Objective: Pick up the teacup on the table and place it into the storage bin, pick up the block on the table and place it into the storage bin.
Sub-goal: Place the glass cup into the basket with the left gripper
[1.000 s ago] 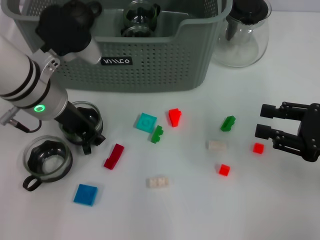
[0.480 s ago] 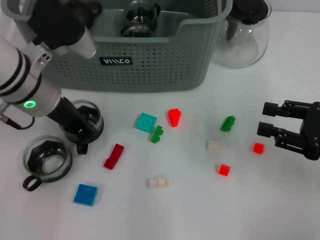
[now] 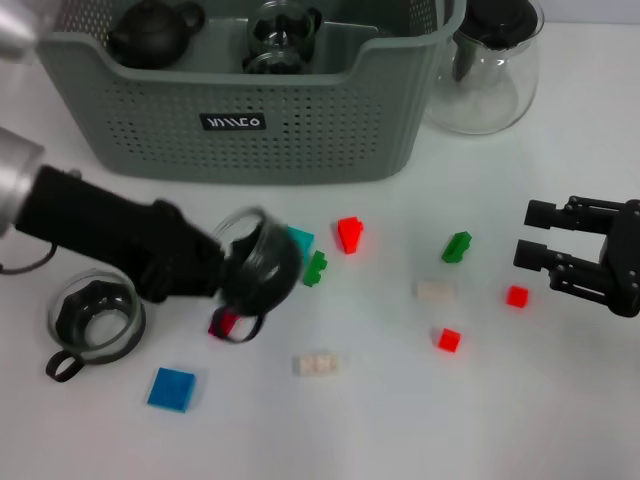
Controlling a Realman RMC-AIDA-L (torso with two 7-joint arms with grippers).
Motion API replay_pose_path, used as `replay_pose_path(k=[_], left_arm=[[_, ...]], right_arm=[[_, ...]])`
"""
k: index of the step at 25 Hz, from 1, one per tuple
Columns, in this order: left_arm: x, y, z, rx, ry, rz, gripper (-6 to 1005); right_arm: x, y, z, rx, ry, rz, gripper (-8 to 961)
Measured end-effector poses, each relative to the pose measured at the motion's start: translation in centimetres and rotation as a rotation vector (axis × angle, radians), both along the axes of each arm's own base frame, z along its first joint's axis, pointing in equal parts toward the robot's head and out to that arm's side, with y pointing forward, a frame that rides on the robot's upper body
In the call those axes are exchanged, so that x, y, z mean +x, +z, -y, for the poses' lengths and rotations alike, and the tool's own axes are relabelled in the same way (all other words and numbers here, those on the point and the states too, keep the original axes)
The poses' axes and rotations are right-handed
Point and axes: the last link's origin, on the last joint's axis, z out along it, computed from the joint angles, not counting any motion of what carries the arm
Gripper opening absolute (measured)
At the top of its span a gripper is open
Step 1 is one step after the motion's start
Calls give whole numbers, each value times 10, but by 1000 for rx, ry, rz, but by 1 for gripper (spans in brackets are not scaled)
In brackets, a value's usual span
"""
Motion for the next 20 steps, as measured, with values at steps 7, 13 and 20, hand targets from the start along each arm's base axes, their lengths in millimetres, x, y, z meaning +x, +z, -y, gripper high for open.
replay_pose_path(k=[7, 13, 20], left_arm=[[23, 44, -9, 197, -81, 525, 51], [54, 89, -59, 446, -1, 700, 50], [107, 72, -149, 502, 181, 205, 51]], right_arm=[[2, 0, 3, -3, -7, -6, 535], [3, -2, 3, -8, -13, -12, 534], [4, -5, 6, -16, -18, -19, 534]])
